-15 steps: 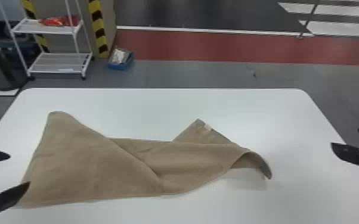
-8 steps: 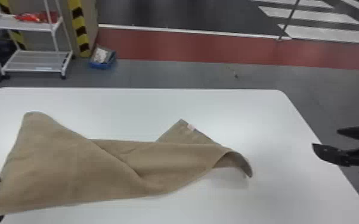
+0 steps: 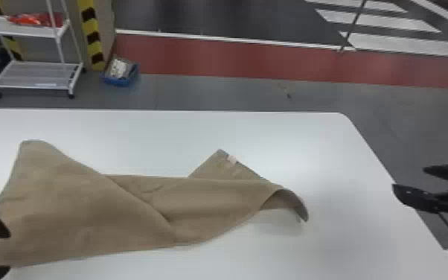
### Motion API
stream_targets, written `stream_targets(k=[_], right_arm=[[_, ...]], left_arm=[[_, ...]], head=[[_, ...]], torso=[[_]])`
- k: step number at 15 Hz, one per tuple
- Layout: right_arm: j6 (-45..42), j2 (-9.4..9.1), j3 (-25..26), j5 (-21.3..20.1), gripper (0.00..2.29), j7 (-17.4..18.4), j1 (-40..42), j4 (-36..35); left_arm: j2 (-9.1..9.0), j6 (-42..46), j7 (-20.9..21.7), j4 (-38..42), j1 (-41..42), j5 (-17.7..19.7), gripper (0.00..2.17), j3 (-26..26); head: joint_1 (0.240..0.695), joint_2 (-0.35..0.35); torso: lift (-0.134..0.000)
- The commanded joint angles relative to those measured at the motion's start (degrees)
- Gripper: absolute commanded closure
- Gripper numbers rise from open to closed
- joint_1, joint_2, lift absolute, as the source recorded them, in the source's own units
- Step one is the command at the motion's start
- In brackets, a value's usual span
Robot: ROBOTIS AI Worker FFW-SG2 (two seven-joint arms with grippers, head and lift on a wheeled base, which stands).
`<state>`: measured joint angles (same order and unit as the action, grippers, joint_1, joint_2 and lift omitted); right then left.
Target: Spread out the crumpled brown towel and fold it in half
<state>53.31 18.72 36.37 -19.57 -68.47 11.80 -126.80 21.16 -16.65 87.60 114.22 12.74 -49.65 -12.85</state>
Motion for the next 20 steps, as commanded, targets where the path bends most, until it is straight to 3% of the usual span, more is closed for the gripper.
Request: stream_targets(k=[1, 10, 12, 17, 19, 20], right_arm=[[-0.1, 0.00, 0.6, 0.1, 0.04, 0.0, 0.2, 0.0], [0.1, -0.09, 0.9, 0.3, 0.04, 0.0, 0.2, -0.6], [-0.1, -0.09, 0.9, 0.4, 0.04, 0.0, 0.2, -0.6], [-0.1, -0.18, -0.4, 0.0, 0.04, 0.0, 0.1, -0.7], [-0.1, -0.44, -2.0, -0.6, 0.05, 0.0, 0.2, -0.7], [-0.1, -0.44, -3.8, -1.7, 0.07, -0.2, 0.6, -0.7]], left_arm=[[0.90, 0.0, 0.3, -1.6, -0.8, -0.5, 0.52, 0.2], [1.51, 0.2, 1.8, -3.2, -0.1, -1.2, 0.52, -0.6], [1.51, 0.2, 1.3, -3.9, -0.1, -1.6, 1.00, -0.9], [1.16, 0.2, 1.4, -3.8, 0.0, -1.6, 1.01, -1.6], [1.16, 0.2, 1.4, -3.6, 0.0, -1.6, 1.25, -1.6], [1.16, 0.2, 1.5, -3.6, 0.0, -1.6, 1.25, -1.6]], head=[[0.695, -0.179], [0.695, -0.157], [0.695, -0.155], [0.695, -0.137], [0.695, -0.132], [0.695, -0.128]], torso=[[-0.125], [-0.125], [-0.125], [-0.125], [-0.125], [-0.125]])
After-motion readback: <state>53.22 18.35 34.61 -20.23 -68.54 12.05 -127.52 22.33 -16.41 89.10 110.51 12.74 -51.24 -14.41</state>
